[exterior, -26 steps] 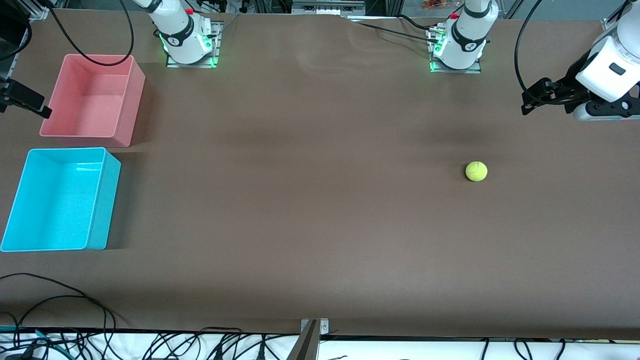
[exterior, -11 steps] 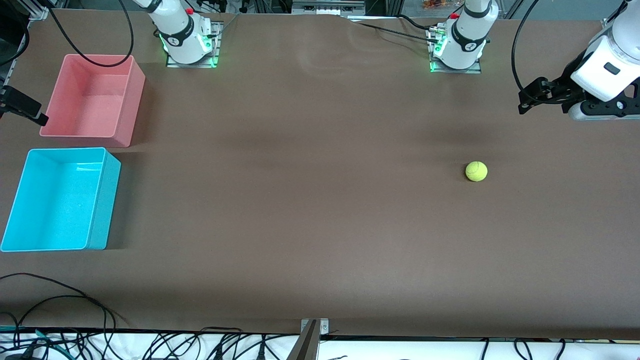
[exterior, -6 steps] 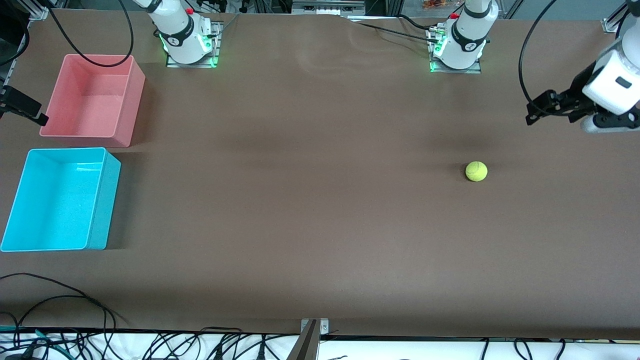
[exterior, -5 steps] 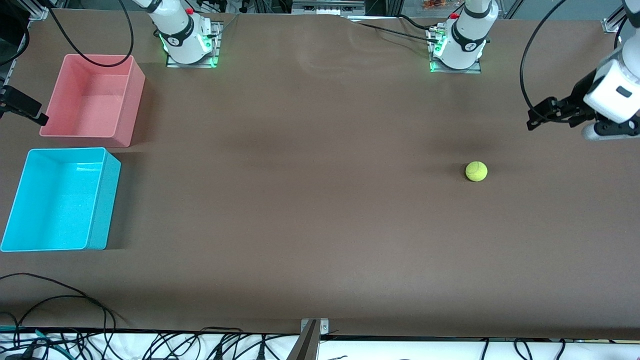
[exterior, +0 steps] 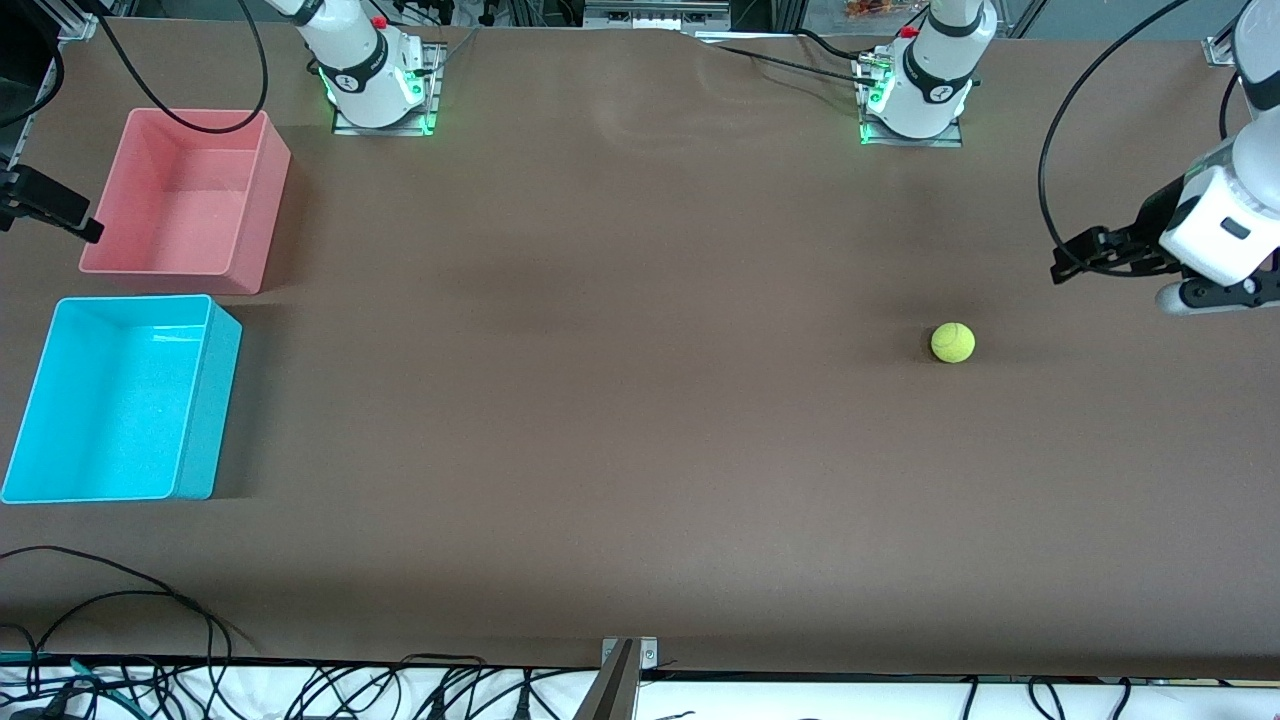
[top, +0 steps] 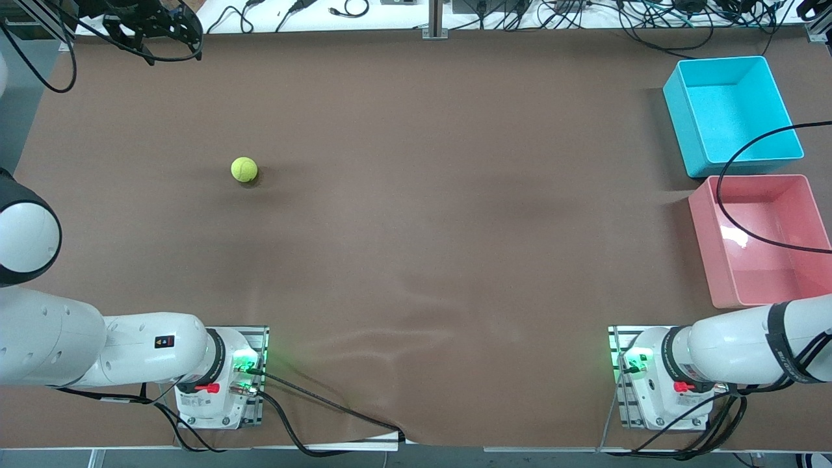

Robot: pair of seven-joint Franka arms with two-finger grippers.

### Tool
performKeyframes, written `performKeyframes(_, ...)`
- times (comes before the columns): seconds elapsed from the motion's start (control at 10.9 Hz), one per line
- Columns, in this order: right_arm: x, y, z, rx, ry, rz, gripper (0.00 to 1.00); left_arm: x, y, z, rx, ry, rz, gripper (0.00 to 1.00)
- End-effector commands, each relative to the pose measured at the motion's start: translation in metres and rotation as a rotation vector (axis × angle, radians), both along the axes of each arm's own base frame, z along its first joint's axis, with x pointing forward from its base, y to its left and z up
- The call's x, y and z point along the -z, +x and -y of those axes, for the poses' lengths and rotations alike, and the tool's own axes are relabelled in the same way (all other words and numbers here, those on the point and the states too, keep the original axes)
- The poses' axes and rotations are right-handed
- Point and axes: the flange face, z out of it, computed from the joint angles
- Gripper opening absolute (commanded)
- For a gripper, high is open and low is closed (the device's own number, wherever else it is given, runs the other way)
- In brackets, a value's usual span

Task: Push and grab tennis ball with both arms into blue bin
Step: 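Lower the left gripper beside the tennis ball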

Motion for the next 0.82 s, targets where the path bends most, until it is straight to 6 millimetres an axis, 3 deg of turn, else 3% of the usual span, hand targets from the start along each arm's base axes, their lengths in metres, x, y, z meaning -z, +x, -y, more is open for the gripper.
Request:
performKeyframes(0.0, -0.008, -0.004, -0.002, -0.012, 0.017, -0.003, 1.00, 0.046, -0.001, -0.021, -0.019, 0.003, -0.022, 1.00)
performKeyframes(0.27, -0.008, -0.004, -0.003, -0.012, 0.017, -0.003, 1.00, 0.055, 0.000, -0.024, -0.023, 0.011, -0.017, 1.00)
performKeyframes(0.46, -0.007, -0.002, -0.002, -0.006, 0.015, 0.003, 1.00, 0.070, 0.000, -0.038, -0.044, 0.022, 0.000, 1.00)
performKeyframes(0.55, -0.005, 0.001, -0.001, -0.006, 0.011, 0.006, 1.00, 0.084, 0.002, -0.053, -0.055, 0.041, -0.006, 1.00)
performKeyframes(0.73, -0.006, 0.007, 0.001, -0.002, 0.006, 0.046, 1.00, 0.117, -0.002, -0.055, -0.054, 0.045, 0.029, 1.00)
